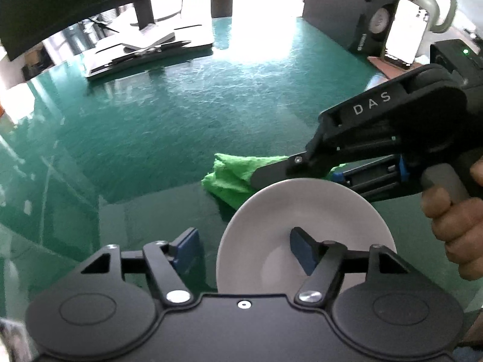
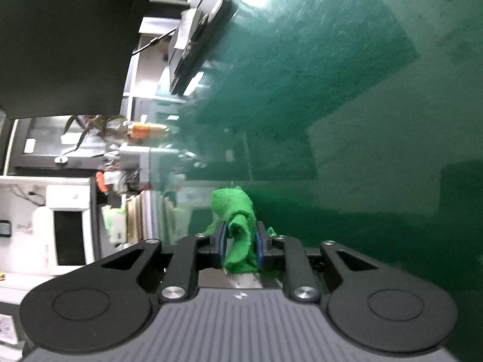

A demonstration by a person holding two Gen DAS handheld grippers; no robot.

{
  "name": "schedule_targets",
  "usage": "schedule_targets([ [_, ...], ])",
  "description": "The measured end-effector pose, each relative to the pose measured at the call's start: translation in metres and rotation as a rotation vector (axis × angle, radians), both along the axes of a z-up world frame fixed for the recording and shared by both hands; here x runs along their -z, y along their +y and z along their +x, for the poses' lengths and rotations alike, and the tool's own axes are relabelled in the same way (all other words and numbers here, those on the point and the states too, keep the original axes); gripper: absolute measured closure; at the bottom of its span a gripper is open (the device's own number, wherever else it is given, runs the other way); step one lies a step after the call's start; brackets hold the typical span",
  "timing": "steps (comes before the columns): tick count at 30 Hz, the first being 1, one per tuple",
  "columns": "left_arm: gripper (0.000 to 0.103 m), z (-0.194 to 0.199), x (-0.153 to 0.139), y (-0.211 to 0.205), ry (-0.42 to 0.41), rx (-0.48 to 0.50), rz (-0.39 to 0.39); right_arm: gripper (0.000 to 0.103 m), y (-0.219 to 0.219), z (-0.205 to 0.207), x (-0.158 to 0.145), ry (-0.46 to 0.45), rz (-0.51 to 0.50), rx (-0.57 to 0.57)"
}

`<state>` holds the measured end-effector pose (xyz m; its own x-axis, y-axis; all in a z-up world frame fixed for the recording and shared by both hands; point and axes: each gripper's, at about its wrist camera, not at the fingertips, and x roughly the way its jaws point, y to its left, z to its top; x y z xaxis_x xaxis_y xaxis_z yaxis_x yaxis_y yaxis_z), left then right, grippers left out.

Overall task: Clean bowl
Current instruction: 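Wipe the cloth along the bowl's rim with the right gripper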

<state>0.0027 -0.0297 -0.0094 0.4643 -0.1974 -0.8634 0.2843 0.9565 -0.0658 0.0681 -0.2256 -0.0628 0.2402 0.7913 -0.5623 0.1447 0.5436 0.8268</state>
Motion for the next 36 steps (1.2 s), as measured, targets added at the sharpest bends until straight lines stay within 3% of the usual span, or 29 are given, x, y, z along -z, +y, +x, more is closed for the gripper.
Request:
schedule_targets([
  [3,0.035,0.001,0.002,0.002,-0.007,0.016,-0.023,0.087,0.001,-0.005,-0.006,-0.016,-0.054,0.039],
  [11,0.033,0.001,0.006,0.002,-0.030,0.056,-0.044,0.085,-0.002,-0.012,-0.016,-0.016,-0.102,0.097],
  [36,0.033,0.000,0.007,0.004,-0.036,-0.010,-0.071,0.085,0.000,-0.006,-0.026,-0.024,-0.122,0.038],
])
